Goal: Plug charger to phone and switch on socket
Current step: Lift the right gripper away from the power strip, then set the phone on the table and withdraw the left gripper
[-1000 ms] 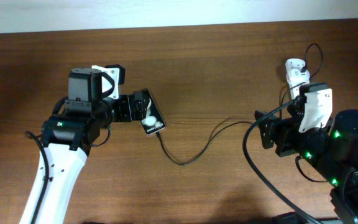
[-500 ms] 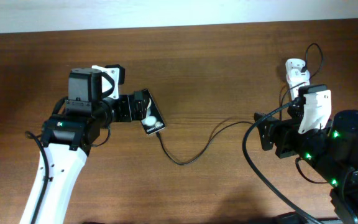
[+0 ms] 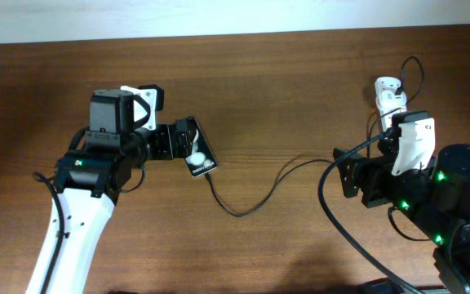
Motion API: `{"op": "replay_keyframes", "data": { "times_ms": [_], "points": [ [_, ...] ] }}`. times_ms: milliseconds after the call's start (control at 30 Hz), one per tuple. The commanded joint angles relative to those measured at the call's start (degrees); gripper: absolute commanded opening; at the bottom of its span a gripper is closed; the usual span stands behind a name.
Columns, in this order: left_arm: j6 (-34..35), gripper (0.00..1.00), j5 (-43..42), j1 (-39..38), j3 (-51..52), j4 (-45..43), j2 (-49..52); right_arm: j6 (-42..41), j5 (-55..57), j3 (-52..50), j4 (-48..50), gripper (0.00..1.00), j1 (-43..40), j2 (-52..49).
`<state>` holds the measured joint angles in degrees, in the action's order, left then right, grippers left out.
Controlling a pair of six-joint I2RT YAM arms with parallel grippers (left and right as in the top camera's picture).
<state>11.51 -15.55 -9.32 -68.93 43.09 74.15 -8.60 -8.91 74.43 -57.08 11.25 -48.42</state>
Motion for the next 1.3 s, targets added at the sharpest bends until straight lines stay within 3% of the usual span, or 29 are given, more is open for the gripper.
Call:
{"op": "replay_keyframes", "data": {
  "times_ms": [0,233,1267],
  "points": [
    [-1.1,0.99,0.4,-0.2,-0.7,-0.1,-0.3,0.2,0.1,0.3,-0.8,0.87,0.4,0.1],
    [-1.1,0.99,0.4,-0.2,-0.7,0.0,-0.3,0.2,0.1,0.3,-1.4,0.99,0.4,0.1],
    [-1.1,0.99,0.4,-0.2,-0.7,0.0,-0.3,0.2,0.1,0.3,-3.8,0.99,0.4,0.1]
  ]
}}
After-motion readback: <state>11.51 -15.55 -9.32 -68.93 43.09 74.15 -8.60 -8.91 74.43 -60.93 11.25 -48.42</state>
